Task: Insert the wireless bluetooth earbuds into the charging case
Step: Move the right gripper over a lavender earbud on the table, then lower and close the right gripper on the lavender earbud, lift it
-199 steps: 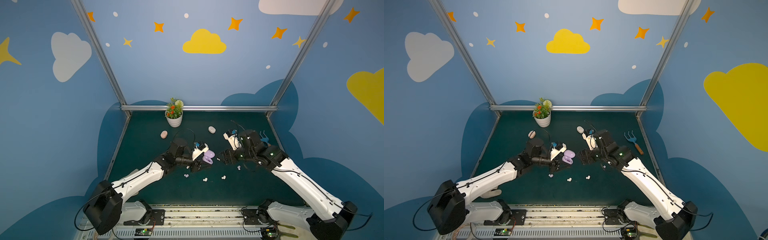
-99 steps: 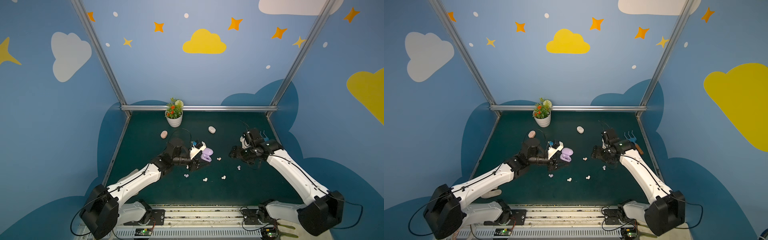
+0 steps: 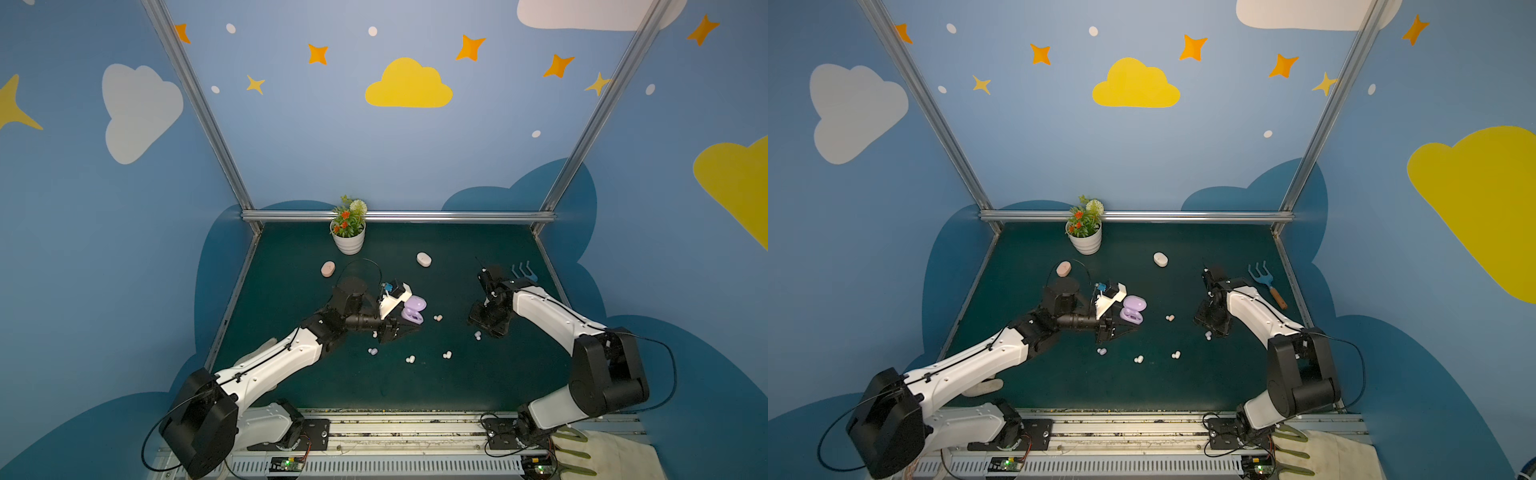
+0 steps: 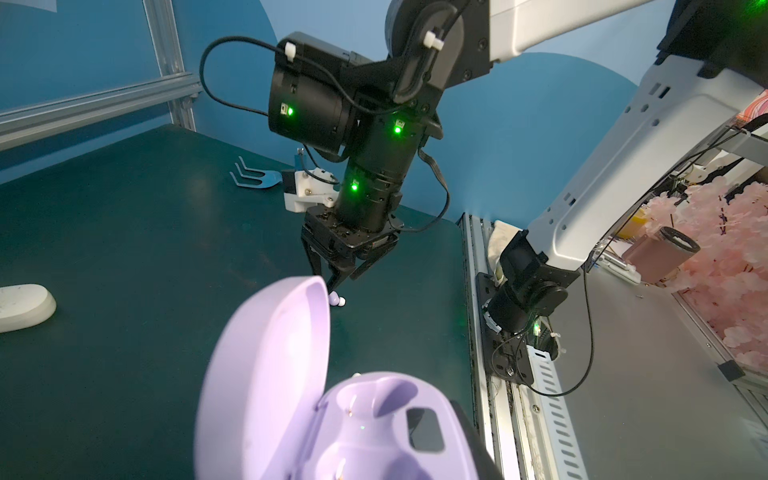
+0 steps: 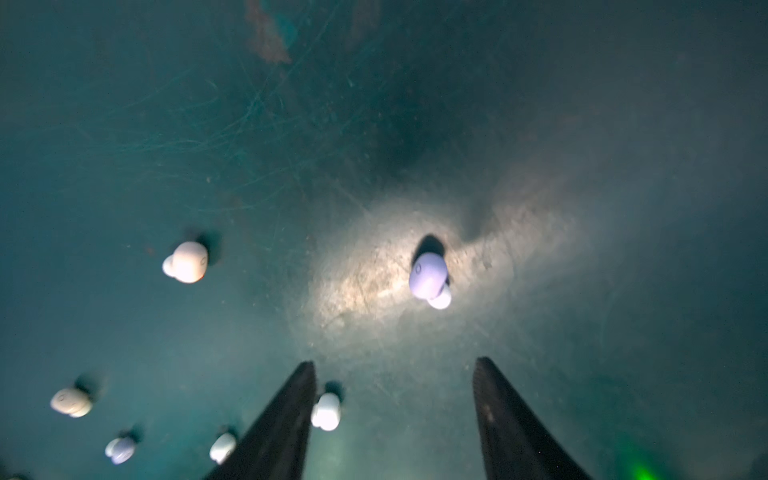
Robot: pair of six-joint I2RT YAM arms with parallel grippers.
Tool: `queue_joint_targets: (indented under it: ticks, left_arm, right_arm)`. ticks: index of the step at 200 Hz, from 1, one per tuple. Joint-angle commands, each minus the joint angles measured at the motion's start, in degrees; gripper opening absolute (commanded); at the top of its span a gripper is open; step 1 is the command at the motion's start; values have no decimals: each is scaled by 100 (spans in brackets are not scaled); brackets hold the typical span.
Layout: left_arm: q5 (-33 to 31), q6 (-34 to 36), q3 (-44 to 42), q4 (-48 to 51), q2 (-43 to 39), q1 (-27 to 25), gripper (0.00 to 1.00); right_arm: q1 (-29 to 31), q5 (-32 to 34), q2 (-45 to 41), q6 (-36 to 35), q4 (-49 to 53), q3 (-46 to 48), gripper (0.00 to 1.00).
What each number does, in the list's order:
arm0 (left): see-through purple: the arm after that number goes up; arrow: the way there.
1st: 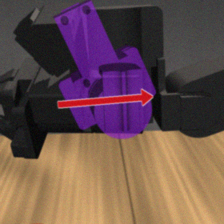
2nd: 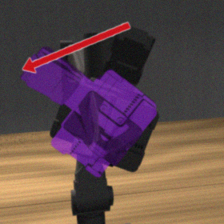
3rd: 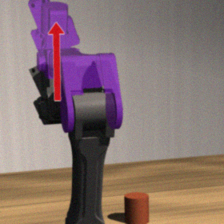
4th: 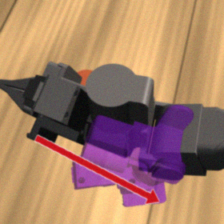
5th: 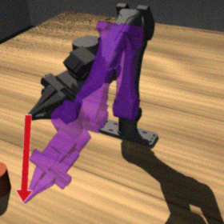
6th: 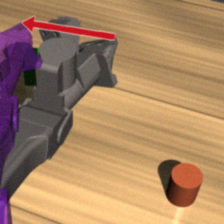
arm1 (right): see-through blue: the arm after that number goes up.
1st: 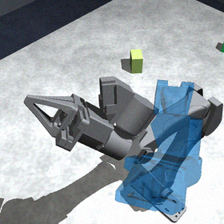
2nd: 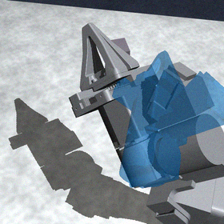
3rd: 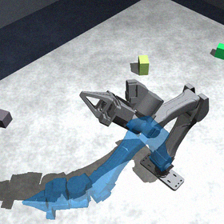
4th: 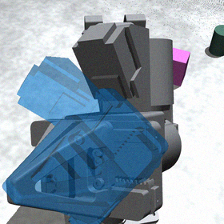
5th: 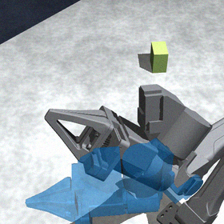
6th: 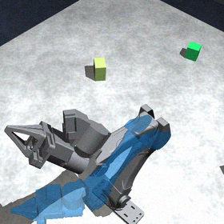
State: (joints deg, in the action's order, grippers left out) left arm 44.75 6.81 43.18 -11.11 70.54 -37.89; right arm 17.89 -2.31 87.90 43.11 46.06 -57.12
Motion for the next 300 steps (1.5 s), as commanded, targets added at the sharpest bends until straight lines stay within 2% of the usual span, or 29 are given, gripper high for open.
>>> queue_joint_targets:
  ticks: [1, 27, 116, 204, 253, 300]
  left_arm:
    - [106, 18, -11, -145, -25, 32, 22]
    - [115, 22, -9, -121, -35, 29, 22]
    - [119, 31, -11, -112, -45, 21, 21]
    - [104, 49, -2, -109, -49, 24, 21]
    - [104, 66, 0, -88, -67, 23, 21]
    - [96, 62, -16, -118, -67, 17, 21]
  right_arm:
    - [-66, 184, 216, 73, -208, 91, 50]
    - [-114, 196, 498, 0, -307, 83, 43]
    - [-188, 231, 987, -155, -370, 70, 35]
    - [-187, 169, 1167, -210, -410, 131, 26]
    - [-181, 166, 1179, -244, -442, 153, 16]
    - [-183, 11, 1045, -265, -523, 243, 11]
